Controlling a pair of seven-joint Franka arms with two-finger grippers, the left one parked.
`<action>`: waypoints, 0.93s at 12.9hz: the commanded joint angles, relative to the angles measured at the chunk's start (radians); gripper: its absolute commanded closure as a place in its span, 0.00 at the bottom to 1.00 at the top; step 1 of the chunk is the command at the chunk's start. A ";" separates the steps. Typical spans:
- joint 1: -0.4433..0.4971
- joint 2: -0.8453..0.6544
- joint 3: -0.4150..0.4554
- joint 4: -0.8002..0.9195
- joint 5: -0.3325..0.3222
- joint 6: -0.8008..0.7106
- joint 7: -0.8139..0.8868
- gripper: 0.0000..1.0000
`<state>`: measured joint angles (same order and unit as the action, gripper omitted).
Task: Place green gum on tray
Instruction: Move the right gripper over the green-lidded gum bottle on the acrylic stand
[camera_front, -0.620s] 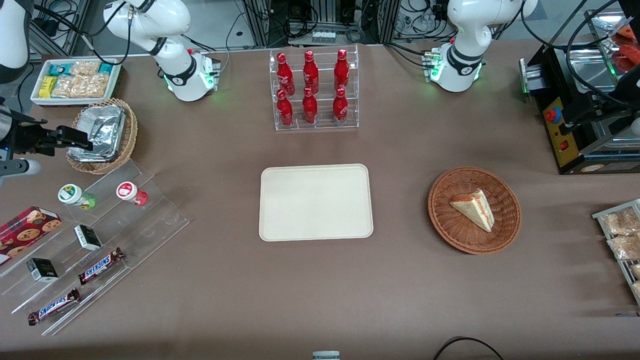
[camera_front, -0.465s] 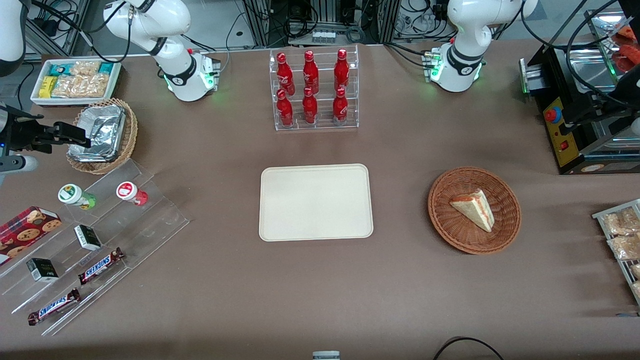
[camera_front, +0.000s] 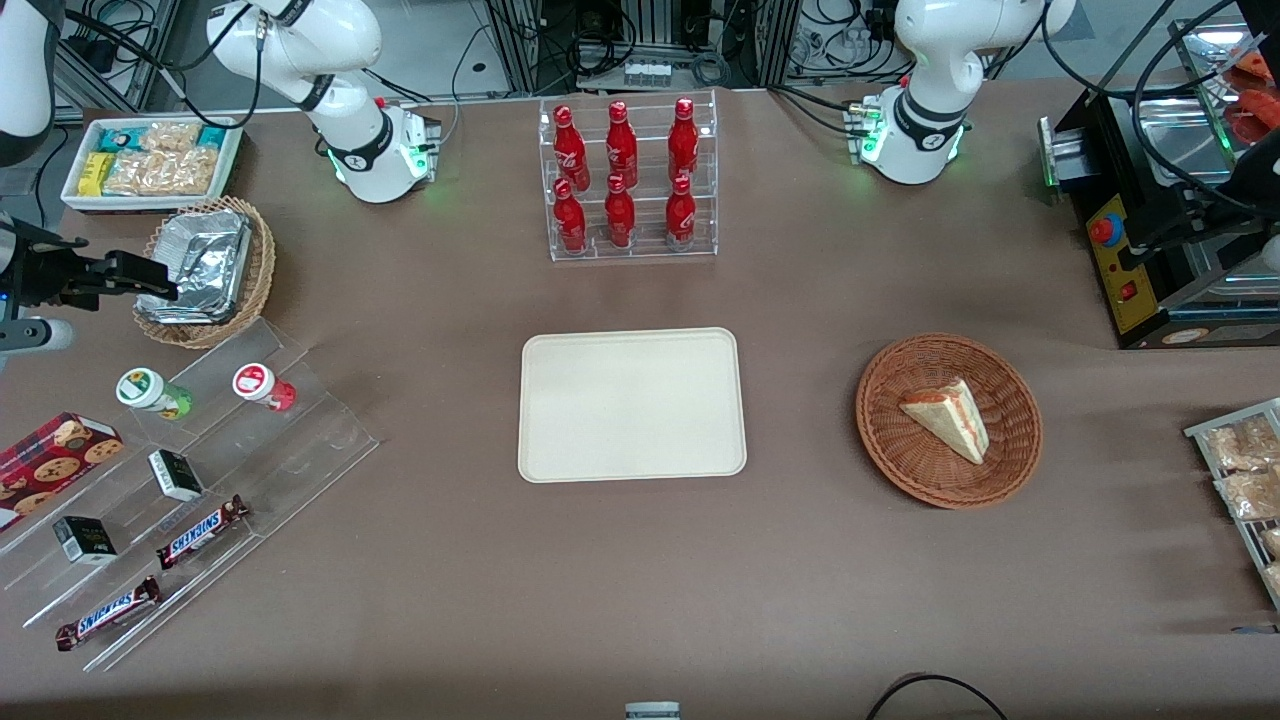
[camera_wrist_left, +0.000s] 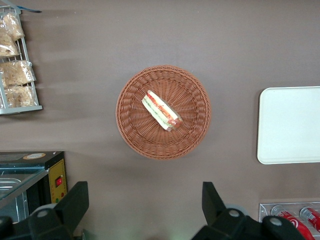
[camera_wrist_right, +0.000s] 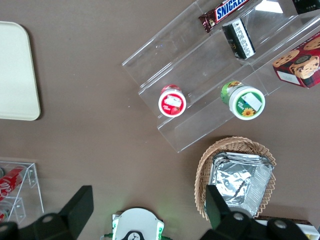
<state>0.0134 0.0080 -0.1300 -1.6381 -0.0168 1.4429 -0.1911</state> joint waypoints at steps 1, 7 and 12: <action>-0.006 -0.002 -0.008 -0.046 -0.034 0.074 -0.130 0.00; -0.091 0.004 -0.011 -0.189 -0.061 0.333 -0.662 0.00; -0.171 0.043 -0.010 -0.276 -0.028 0.537 -0.973 0.00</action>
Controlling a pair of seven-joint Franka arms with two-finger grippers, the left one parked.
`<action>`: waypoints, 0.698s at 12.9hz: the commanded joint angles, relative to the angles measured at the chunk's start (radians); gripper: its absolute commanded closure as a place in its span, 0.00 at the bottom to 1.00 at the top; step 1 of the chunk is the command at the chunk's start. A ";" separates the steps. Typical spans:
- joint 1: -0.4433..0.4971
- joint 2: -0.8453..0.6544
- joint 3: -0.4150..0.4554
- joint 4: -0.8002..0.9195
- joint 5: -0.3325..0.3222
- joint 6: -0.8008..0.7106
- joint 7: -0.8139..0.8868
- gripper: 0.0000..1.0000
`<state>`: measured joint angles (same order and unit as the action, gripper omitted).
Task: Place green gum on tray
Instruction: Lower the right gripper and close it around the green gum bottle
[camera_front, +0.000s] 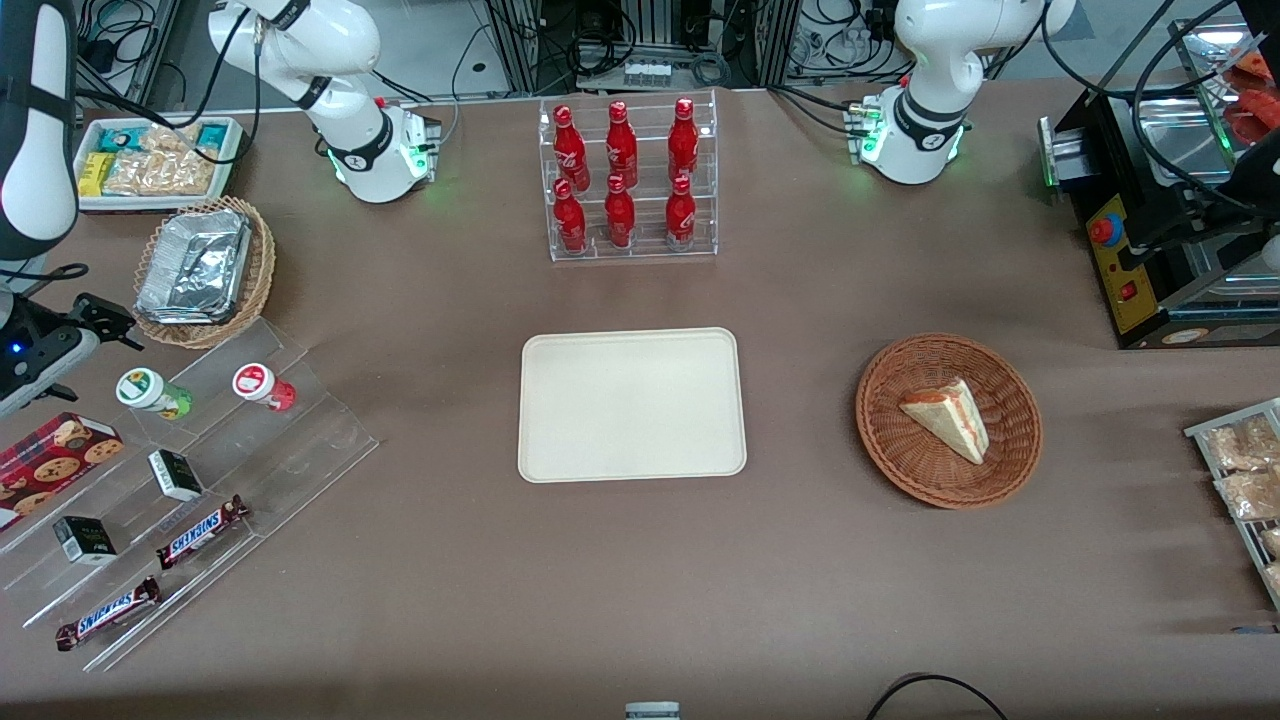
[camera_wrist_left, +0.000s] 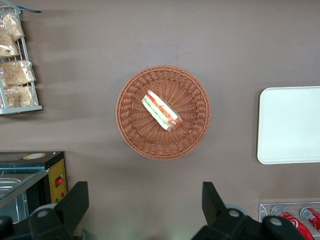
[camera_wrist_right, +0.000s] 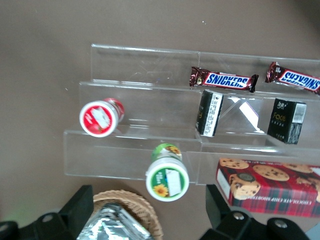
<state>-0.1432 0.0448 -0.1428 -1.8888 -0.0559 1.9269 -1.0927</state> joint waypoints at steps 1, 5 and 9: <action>-0.027 0.007 0.003 -0.048 0.030 0.082 -0.090 0.00; -0.052 0.032 0.003 -0.105 0.047 0.182 -0.137 0.00; -0.065 0.066 0.003 -0.115 0.047 0.215 -0.153 0.00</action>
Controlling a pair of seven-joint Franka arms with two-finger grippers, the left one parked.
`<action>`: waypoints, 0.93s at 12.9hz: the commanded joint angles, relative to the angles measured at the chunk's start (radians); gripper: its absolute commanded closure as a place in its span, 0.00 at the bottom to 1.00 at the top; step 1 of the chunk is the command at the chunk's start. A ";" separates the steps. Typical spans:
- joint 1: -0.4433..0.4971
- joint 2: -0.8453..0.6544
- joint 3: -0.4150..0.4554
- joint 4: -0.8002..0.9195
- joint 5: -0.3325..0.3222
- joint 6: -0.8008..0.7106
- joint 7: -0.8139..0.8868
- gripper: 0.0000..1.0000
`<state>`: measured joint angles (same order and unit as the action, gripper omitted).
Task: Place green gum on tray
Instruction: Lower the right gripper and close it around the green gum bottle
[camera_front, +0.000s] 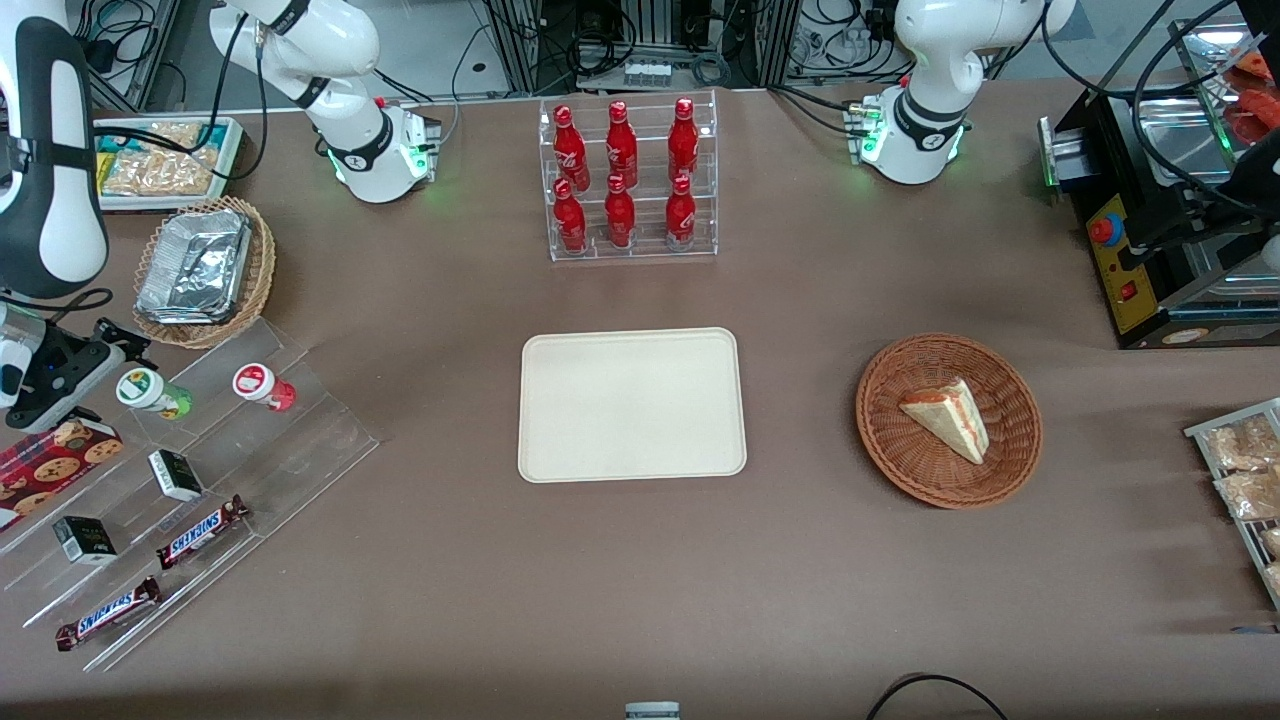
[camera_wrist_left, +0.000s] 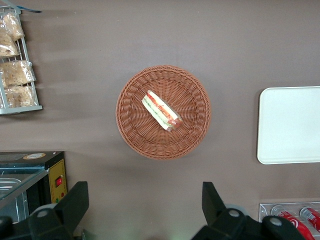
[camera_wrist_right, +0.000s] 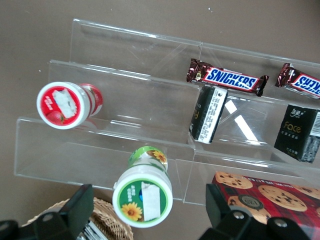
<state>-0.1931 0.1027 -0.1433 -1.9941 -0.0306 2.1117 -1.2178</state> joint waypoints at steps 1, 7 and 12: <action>-0.017 0.018 0.004 -0.011 0.023 0.031 -0.028 0.00; -0.039 0.031 0.004 -0.068 0.029 0.090 -0.028 0.00; -0.035 0.014 0.004 -0.071 0.029 0.048 -0.020 0.91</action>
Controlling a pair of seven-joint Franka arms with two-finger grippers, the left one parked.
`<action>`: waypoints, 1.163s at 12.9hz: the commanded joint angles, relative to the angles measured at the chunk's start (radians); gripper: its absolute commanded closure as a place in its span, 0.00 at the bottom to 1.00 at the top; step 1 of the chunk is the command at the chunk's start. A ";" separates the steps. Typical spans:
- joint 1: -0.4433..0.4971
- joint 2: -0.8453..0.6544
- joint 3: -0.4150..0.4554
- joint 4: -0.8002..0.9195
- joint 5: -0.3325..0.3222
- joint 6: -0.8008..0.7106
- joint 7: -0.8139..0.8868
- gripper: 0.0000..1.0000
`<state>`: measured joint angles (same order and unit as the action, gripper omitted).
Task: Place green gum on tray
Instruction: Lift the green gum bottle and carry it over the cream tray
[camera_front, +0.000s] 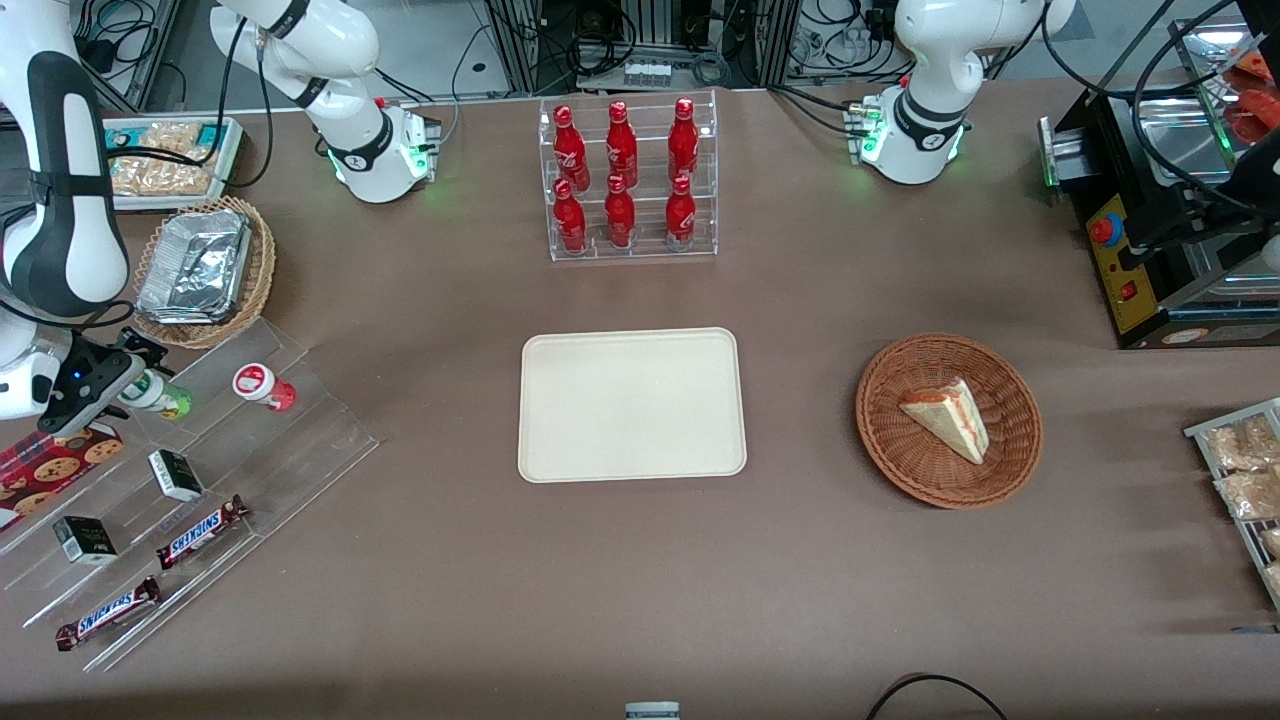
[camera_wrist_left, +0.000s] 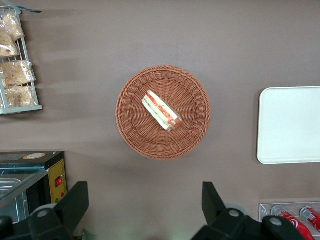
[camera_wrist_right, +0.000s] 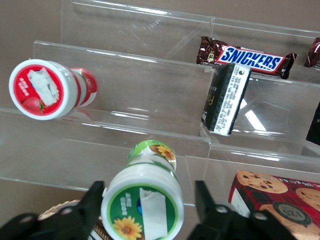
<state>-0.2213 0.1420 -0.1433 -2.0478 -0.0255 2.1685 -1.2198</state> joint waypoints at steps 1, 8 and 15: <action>-0.003 -0.039 0.005 -0.011 0.024 -0.030 -0.014 1.00; 0.080 -0.058 0.018 0.159 0.024 -0.277 0.104 1.00; 0.339 -0.059 0.018 0.198 0.024 -0.400 0.598 1.00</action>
<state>0.0573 0.0787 -0.1179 -1.8758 -0.0177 1.8020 -0.7287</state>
